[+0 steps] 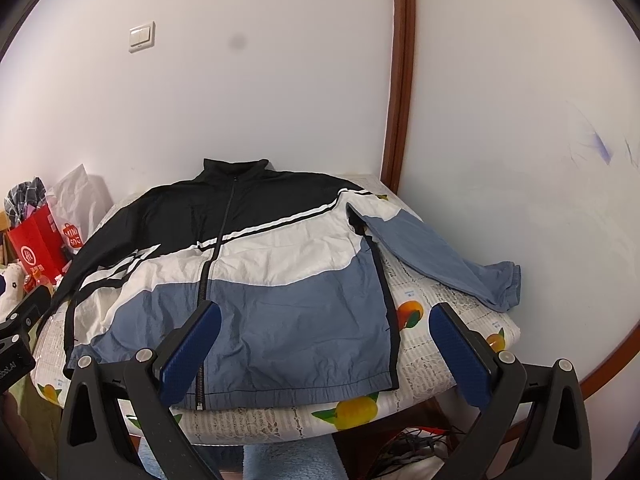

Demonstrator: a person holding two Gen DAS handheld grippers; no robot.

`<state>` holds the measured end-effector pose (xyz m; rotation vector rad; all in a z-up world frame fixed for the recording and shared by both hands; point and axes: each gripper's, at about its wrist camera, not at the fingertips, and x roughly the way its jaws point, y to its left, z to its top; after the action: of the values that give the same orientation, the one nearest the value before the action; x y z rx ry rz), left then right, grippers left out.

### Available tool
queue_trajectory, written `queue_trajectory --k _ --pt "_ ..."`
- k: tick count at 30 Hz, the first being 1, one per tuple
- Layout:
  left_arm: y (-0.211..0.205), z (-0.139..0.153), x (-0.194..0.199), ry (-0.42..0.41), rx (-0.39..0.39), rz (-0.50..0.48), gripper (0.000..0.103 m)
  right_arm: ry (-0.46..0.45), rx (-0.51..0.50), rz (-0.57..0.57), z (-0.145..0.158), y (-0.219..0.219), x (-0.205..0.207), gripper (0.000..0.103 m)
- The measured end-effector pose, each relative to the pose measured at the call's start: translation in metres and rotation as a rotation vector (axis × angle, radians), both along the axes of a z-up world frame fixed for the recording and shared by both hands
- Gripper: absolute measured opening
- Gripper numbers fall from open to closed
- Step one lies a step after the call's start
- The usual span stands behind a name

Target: Fold large clothes

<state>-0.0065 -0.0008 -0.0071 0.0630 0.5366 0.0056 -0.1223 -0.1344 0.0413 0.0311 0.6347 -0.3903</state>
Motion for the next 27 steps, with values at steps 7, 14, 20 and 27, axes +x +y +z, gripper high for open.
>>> queue_trajectory --k 7,14,20,27 --pt "0.004 0.001 0.001 -0.002 -0.012 0.008 0.103 -0.007 0.006 -0.003 0.002 -0.002 0.001 0.102" --pt "0.007 0.003 0.006 -0.002 -0.022 0.01 0.103 -0.012 0.008 -0.015 0.003 -0.006 0.001 0.102" --pt "0.007 0.002 0.013 0.017 -0.025 -0.022 0.103 -0.009 0.013 -0.027 0.002 -0.01 0.003 0.102" --pt "0.017 -0.006 0.033 0.054 -0.049 -0.028 0.103 0.008 0.001 -0.021 0.001 -0.012 0.019 0.102"
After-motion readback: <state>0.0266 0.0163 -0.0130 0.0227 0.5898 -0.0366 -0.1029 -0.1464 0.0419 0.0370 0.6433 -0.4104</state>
